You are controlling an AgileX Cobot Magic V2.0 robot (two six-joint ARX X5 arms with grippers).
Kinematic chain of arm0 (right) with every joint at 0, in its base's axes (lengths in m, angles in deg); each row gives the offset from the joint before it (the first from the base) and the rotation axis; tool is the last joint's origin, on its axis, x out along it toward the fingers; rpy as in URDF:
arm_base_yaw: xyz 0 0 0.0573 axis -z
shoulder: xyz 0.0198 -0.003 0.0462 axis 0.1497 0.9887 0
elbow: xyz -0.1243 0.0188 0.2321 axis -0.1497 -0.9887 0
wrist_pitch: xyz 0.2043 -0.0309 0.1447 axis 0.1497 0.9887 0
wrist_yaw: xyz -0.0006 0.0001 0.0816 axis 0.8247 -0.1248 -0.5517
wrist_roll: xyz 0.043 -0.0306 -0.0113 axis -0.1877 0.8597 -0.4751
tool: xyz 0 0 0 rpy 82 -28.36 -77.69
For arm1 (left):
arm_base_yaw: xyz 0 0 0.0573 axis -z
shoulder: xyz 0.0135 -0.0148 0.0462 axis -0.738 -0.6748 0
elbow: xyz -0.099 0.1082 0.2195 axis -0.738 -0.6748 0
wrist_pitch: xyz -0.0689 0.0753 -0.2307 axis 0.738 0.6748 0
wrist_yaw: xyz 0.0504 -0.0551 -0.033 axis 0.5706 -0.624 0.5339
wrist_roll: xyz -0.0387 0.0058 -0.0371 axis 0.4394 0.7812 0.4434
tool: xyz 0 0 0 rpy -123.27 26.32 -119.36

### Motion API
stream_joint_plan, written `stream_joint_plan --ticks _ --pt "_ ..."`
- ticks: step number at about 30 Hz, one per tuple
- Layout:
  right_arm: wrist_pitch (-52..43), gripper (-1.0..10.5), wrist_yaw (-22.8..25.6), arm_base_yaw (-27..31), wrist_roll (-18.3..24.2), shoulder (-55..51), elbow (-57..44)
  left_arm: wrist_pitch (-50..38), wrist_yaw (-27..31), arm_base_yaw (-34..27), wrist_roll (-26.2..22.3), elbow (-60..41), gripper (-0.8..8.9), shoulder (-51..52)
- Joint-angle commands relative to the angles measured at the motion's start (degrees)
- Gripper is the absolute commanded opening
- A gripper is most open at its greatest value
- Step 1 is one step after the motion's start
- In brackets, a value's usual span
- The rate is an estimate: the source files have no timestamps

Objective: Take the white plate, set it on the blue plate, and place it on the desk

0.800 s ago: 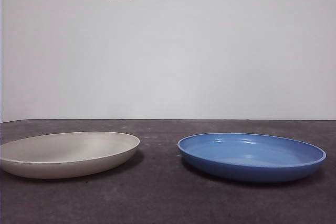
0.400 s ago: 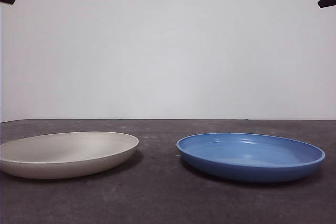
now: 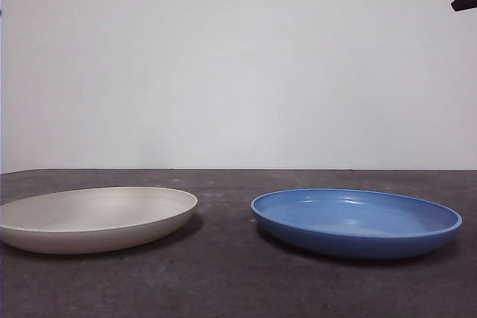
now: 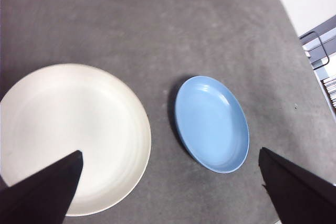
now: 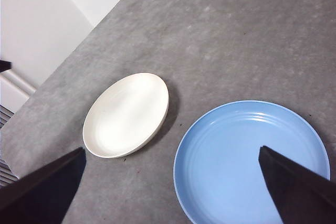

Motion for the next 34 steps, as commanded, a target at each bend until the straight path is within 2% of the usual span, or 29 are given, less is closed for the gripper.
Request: stream_joint_plan --ticks 1,8,13,19,31,34 --pt "-0.3 5.5 -0.4 -0.2 0.7 0.2 0.9 1.0 -1.3 -2.8 -2.4 2.3 5.9 -5.4" --pt "-0.3 5.5 -1.8 -0.2 0.6 0.2 0.9 1.2 -1.3 -8.2 -5.9 2.7 5.9 -18.1" --pt "-0.3 5.5 -1.7 -0.2 0.6 0.2 0.9 -0.1 -1.2 -8.6 -8.0 2.7 5.9 -27.1" --pt "-0.3 5.5 -1.7 -0.2 0.6 0.2 0.9 -3.5 -1.2 -8.6 -8.1 2.7 5.9 -36.2" --pt "0.5 5.5 -1.7 -0.2 0.6 0.2 0.9 -7.5 -1.3 -8.5 -8.5 2.7 5.88 -45.6" --pt "0.5 5.5 -1.7 -0.2 0.6 0.2 0.9 -7.9 -1.3 -8.5 -8.5 2.7 5.63 -46.0"
